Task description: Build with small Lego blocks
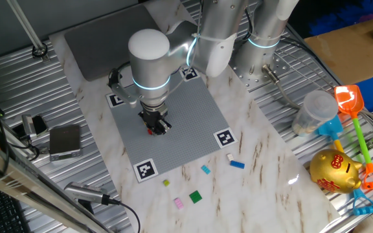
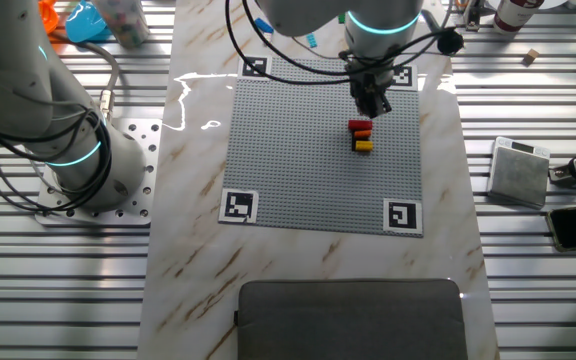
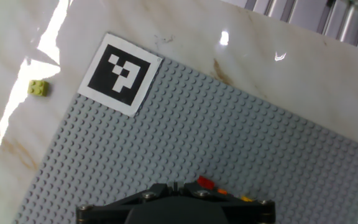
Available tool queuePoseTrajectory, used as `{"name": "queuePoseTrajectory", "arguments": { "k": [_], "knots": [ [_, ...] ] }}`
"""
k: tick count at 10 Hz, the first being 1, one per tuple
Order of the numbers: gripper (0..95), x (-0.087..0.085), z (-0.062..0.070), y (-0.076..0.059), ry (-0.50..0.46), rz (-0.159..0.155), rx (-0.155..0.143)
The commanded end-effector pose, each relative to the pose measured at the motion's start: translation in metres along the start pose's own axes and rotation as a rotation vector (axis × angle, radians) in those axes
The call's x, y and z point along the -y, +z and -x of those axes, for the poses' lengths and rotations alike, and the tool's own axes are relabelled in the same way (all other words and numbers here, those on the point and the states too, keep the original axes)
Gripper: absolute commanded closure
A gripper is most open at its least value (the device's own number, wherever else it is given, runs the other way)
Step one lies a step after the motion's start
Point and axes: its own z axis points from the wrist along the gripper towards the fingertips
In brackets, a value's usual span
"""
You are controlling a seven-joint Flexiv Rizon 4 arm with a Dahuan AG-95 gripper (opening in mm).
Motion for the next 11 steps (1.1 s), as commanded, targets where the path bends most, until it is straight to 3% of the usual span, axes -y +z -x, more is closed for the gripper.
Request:
{"name": "queuePoseTrajectory", "arguments": {
  "k": [1, 11],
  "knots": [
    [95.0, 0.006, 0.002, -0.005, -0.015, 0.006, -0.007],
    [95.0, 0.016, -0.001, 0.003, -0.033, 0.005, -0.007]
  ]
}}
